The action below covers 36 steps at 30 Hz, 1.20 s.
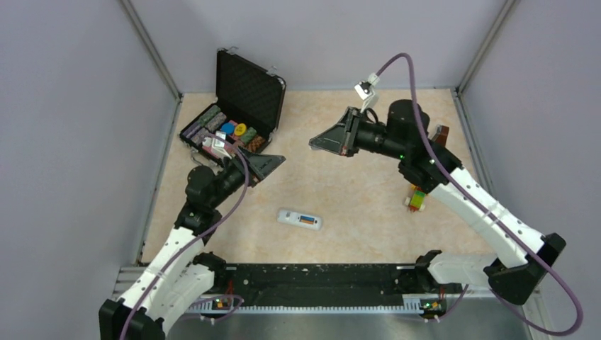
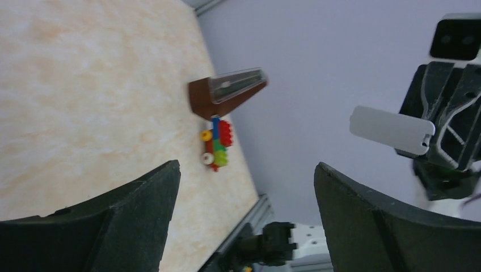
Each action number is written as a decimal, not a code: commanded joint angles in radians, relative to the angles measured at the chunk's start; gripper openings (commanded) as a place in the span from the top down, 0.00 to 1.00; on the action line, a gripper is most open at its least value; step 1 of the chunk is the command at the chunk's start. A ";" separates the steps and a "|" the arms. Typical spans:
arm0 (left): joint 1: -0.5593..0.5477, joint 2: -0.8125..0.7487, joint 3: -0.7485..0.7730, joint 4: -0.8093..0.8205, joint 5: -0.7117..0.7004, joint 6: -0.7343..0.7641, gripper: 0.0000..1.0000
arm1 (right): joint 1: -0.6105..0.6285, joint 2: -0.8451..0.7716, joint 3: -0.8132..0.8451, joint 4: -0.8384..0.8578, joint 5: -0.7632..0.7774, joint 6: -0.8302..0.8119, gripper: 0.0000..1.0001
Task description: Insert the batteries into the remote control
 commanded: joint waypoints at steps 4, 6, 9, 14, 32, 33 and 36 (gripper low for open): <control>0.001 0.180 0.163 0.608 0.139 -0.521 0.09 | -0.012 -0.048 0.093 0.439 -0.237 0.227 1.00; -0.003 0.224 0.244 0.635 0.130 -0.593 0.09 | -0.012 -0.034 0.094 0.586 -0.244 0.313 1.00; -0.012 0.269 0.383 0.600 0.097 -0.663 0.09 | -0.010 0.009 0.116 0.758 -0.251 0.411 1.00; -0.042 0.325 0.533 0.580 0.075 -0.758 0.09 | -0.010 0.070 0.185 0.881 -0.250 0.470 1.00; -0.139 0.464 0.668 0.726 0.116 -0.777 0.27 | 0.018 0.196 0.217 1.119 -0.281 0.647 1.00; -0.141 0.470 0.668 0.747 0.115 -0.787 0.31 | 0.020 0.198 0.210 1.125 -0.281 0.651 1.00; -0.141 0.472 0.668 0.770 0.121 -0.797 0.40 | 0.021 0.196 0.184 1.130 -0.270 0.652 1.00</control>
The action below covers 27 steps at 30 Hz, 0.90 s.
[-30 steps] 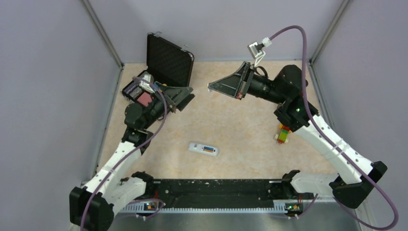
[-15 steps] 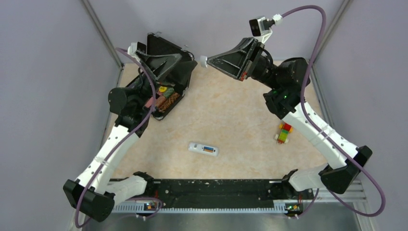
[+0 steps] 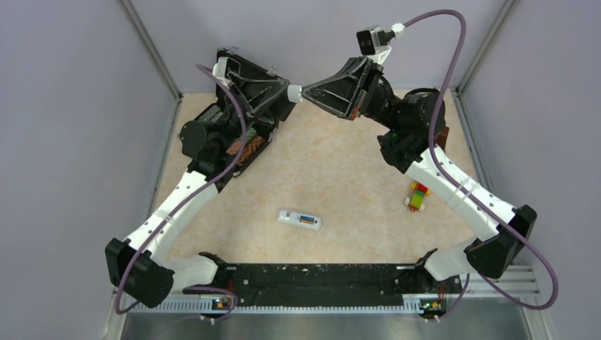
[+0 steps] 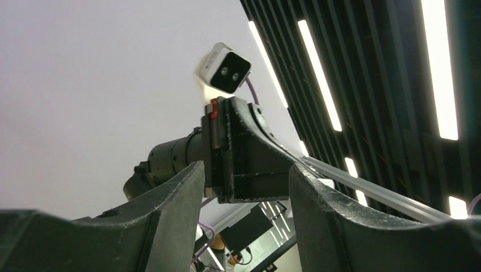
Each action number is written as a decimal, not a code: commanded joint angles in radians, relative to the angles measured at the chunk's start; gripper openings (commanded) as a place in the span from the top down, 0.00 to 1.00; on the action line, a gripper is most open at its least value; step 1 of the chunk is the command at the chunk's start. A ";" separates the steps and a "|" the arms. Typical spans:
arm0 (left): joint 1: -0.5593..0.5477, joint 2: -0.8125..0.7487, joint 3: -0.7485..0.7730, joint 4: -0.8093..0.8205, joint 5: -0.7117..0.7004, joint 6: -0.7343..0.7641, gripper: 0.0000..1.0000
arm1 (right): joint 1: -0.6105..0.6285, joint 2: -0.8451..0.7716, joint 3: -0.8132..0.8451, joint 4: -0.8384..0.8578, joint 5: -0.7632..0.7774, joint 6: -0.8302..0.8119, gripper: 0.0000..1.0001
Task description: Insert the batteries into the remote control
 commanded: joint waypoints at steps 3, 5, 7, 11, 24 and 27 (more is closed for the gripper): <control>-0.004 -0.023 0.030 0.147 0.027 -0.032 0.42 | 0.012 0.007 -0.032 0.076 0.002 0.026 1.00; -0.003 -0.034 0.016 0.151 0.030 -0.033 0.43 | 0.011 0.009 -0.043 0.084 0.010 0.031 1.00; -0.004 -0.048 -0.002 0.153 0.034 -0.037 0.43 | 0.010 0.014 -0.056 0.106 0.018 0.042 1.00; -0.004 -0.077 -0.042 0.157 0.030 -0.039 0.45 | 0.010 0.023 -0.065 0.120 0.027 0.052 1.00; -0.003 -0.073 -0.062 0.189 0.032 -0.053 0.95 | 0.010 0.041 -0.143 0.241 0.071 0.151 1.00; -0.001 -0.079 -0.078 0.205 0.022 -0.052 1.00 | 0.009 0.024 -0.167 0.191 0.078 0.124 0.98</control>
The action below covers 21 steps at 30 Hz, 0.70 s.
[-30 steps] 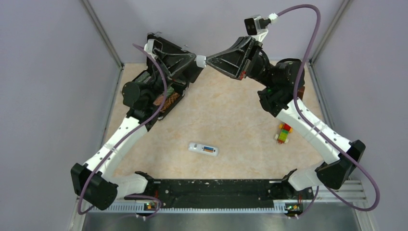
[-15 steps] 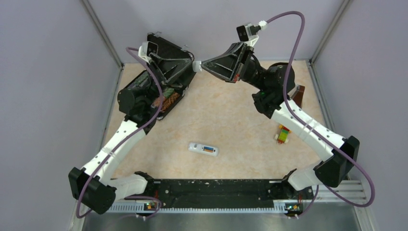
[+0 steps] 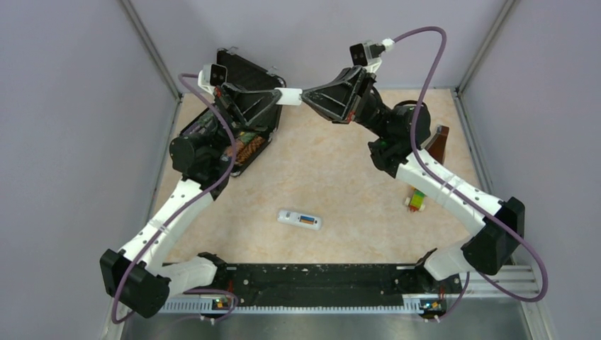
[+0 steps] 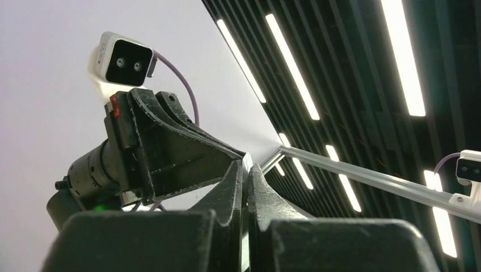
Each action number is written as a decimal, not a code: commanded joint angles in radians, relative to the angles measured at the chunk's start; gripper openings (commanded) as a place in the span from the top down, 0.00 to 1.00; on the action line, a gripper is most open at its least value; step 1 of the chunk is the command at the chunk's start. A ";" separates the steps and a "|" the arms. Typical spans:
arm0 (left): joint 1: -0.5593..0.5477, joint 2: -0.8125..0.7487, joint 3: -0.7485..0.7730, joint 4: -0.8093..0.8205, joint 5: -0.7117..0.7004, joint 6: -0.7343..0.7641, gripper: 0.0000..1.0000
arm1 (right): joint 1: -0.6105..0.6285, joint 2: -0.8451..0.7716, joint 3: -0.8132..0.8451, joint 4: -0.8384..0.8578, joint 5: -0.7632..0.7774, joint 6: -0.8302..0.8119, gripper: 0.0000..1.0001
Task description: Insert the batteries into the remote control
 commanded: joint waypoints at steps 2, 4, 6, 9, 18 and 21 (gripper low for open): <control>0.000 -0.026 -0.033 0.061 0.018 0.002 1.00 | 0.001 -0.056 -0.066 -0.101 0.049 -0.080 0.73; 0.015 -0.054 -0.047 0.020 0.019 0.023 1.00 | -0.009 -0.123 -0.099 -0.245 0.094 -0.185 0.48; 0.030 -0.099 -0.050 -0.112 0.028 0.094 1.00 | -0.016 -0.194 -0.119 -0.417 0.147 -0.304 0.33; 0.034 -0.169 -0.032 -0.417 0.035 0.285 1.00 | -0.022 -0.288 -0.138 -0.603 0.219 -0.447 0.24; 0.033 -0.216 -0.051 -0.752 0.112 0.557 1.00 | -0.022 -0.268 -0.003 -1.131 0.221 -0.697 0.24; 0.034 -0.210 -0.046 -0.830 0.112 0.615 1.00 | -0.011 -0.257 -0.011 -1.137 0.196 -0.685 0.26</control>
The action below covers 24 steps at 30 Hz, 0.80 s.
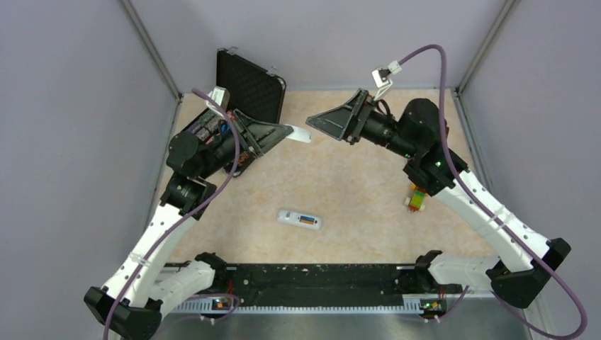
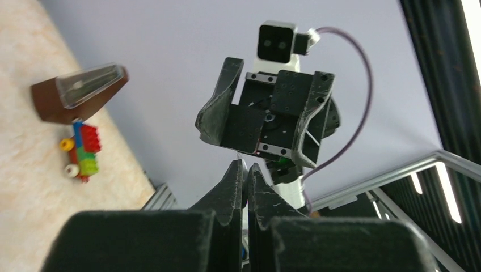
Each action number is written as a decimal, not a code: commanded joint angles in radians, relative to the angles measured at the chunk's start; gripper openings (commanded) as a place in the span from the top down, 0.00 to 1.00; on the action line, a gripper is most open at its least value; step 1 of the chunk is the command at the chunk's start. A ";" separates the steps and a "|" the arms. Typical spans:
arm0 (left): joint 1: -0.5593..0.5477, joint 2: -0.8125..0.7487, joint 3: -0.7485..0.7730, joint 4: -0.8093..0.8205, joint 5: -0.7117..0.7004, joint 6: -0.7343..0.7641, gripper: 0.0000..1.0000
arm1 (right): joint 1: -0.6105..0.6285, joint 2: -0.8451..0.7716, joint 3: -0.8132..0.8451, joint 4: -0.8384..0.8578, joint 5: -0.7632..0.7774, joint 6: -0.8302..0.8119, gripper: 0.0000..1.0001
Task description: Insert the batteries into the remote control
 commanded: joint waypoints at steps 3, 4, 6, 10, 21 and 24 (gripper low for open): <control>0.002 -0.001 -0.019 -0.119 0.036 0.134 1.00 | 0.013 0.049 0.030 -0.217 -0.042 -0.067 0.31; 0.002 -0.004 -0.028 -0.118 0.032 0.135 1.00 | 0.018 0.056 0.027 -0.231 -0.045 -0.063 0.34; 0.002 -0.013 -0.049 -0.120 0.012 0.141 1.00 | 0.027 0.055 0.016 -0.239 -0.049 -0.055 0.39; 0.002 -0.020 -0.090 -0.094 0.003 0.112 1.00 | 0.031 0.033 -0.024 -0.208 -0.047 -0.030 0.49; 0.002 -0.034 -0.145 -0.053 -0.004 0.074 1.00 | 0.034 0.032 -0.100 -0.152 -0.091 0.039 0.69; 0.002 -0.049 -0.156 -0.054 -0.027 0.081 1.00 | 0.035 0.021 -0.123 -0.135 -0.092 0.056 0.70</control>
